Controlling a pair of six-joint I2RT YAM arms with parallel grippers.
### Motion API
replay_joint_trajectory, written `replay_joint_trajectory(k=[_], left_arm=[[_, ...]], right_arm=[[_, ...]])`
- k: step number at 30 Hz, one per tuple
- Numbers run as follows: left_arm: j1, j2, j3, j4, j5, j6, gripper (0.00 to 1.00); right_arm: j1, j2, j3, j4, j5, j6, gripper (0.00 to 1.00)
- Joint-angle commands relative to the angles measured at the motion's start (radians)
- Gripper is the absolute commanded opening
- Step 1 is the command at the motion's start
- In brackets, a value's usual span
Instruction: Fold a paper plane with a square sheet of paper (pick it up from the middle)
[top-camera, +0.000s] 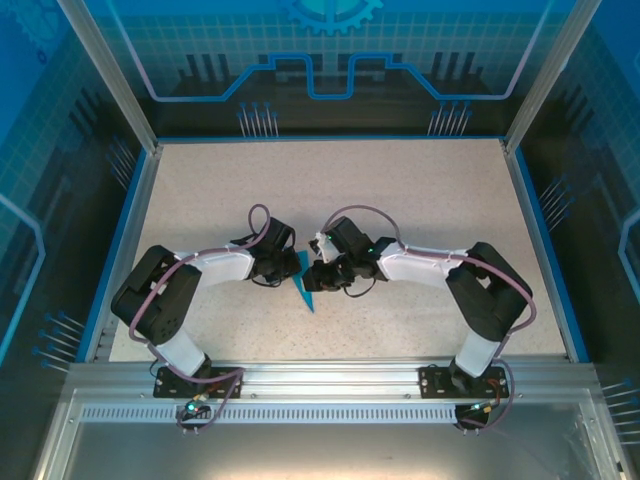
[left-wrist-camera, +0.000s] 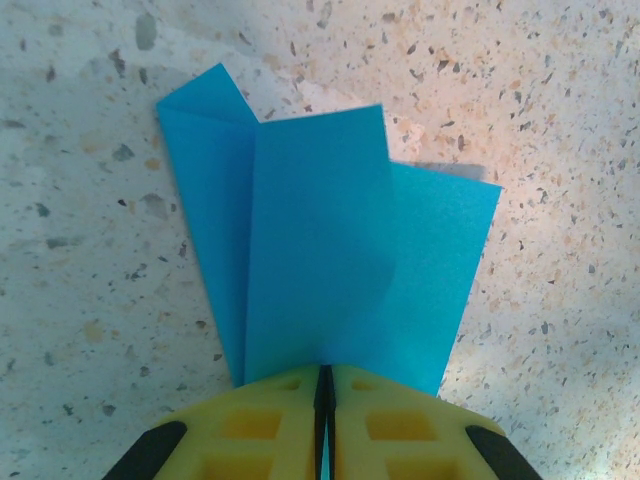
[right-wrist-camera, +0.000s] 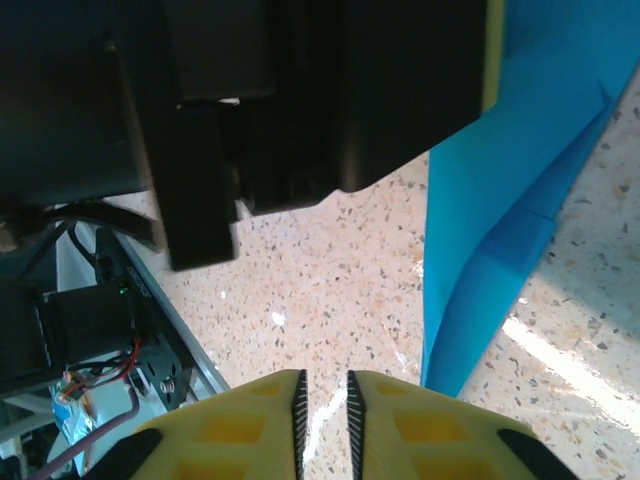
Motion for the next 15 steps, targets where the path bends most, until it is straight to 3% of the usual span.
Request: replay_joint_trajectory(k=[1, 15], left_arm=[[-0.001, 0.024, 0.006, -0.049, -0.020, 0.012, 0.13], [0.000, 0.023, 0.006, -0.048, -0.020, 0.009, 0.13]], right_arm=[[0.025, 0.049, 0.025, -0.001, 0.009, 0.011, 0.19], [0.035, 0.151, 0.040, -0.013, 0.001, 0.024, 0.17]])
